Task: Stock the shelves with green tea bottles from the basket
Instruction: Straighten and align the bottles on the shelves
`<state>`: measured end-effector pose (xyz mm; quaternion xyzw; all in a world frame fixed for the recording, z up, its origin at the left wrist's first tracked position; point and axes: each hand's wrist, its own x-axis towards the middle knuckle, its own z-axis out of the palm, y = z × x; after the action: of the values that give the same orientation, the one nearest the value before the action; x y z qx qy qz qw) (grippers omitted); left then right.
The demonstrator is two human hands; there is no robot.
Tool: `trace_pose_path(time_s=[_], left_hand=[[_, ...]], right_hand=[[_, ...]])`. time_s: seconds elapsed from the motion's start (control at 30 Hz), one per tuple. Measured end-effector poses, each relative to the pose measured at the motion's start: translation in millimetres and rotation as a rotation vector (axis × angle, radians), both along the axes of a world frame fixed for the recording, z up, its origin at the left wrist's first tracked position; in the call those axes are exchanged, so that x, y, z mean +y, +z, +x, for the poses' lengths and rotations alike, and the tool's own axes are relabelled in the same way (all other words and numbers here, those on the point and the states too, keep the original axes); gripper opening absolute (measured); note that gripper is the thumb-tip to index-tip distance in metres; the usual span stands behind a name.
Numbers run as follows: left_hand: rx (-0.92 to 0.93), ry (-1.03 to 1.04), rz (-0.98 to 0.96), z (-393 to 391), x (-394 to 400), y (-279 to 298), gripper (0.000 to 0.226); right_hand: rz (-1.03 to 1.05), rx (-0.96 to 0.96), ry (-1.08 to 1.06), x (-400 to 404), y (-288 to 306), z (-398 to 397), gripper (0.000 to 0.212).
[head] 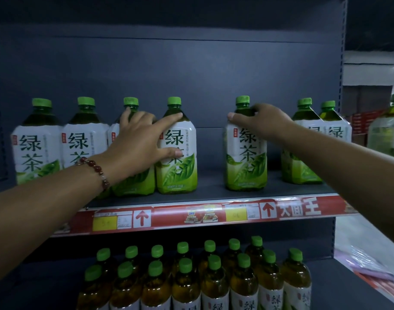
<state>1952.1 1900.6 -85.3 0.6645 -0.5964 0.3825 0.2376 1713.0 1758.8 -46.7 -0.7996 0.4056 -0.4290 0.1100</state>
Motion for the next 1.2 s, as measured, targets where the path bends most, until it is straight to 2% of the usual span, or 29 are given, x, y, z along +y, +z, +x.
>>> trace_pose_path(time_s=[0.13,0.23,0.3,0.4,0.43,0.5,0.57,0.6,0.7,0.8,0.9,0.97,1.0,1.03,1.1,1.13,1.17,1.2], left_hand=[[-0.004,0.002,0.000,2,0,0,0.086],[-0.032,0.029,0.008,1,2,-1,0.086],[-0.008,0.020,0.005,-1,2,0,0.085],[0.057,-0.035,-0.008,-2,4,4,0.080],[0.070,-0.053,-0.008,-2,5,5,0.079],[0.079,-0.086,-0.008,0,7,5,0.079],[0.080,-0.113,-0.010,2,9,4,0.078],[0.077,-0.122,-0.013,3,9,4,0.078],[0.060,-0.125,-0.011,3,10,2,0.081],[0.028,-0.110,-0.015,4,9,-1,0.079],[0.009,-0.097,-0.013,7,10,-4,0.078],[0.010,-0.087,-0.004,6,10,-5,0.079],[0.012,-0.079,0.001,5,10,-6,0.082],[0.013,-0.067,0.012,4,10,-6,0.086],[0.003,-0.028,0.048,1,9,-8,0.099],[-0.005,-0.013,0.058,0,9,-9,0.103],[-0.010,-0.004,0.061,0,8,-10,0.105],[-0.010,0.001,0.060,-1,7,-10,0.106]], right_hand=[[-0.015,0.019,0.007,7,-2,16,0.072],[0.030,0.013,0.101,10,-4,24,0.073],[0.067,0.006,0.149,12,-5,27,0.075],[0.079,0.033,0.104,19,-5,31,0.083],[0.029,0.044,0.066,23,-5,31,0.088],[-0.239,0.033,0.032,39,-1,32,0.090],[-0.503,0.031,0.111,56,5,39,0.083],[-0.533,0.069,0.168,62,9,45,0.082],[-0.337,0.261,0.279,67,17,68,0.080],[-0.258,0.337,0.295,64,16,78,0.065],[-0.406,0.266,0.243,62,11,70,0.059],[-0.581,0.122,0.102,56,9,55,0.065],[-0.581,0.039,0.035,51,8,46,0.072],[-0.470,-0.041,0.002,41,7,38,0.082],[-0.015,-0.169,0.089,27,2,27,0.099],[0.181,-0.199,0.171,20,-3,27,0.098],[0.275,-0.208,0.234,14,-8,27,0.088],[0.277,-0.216,0.255,11,-13,29,0.076]])
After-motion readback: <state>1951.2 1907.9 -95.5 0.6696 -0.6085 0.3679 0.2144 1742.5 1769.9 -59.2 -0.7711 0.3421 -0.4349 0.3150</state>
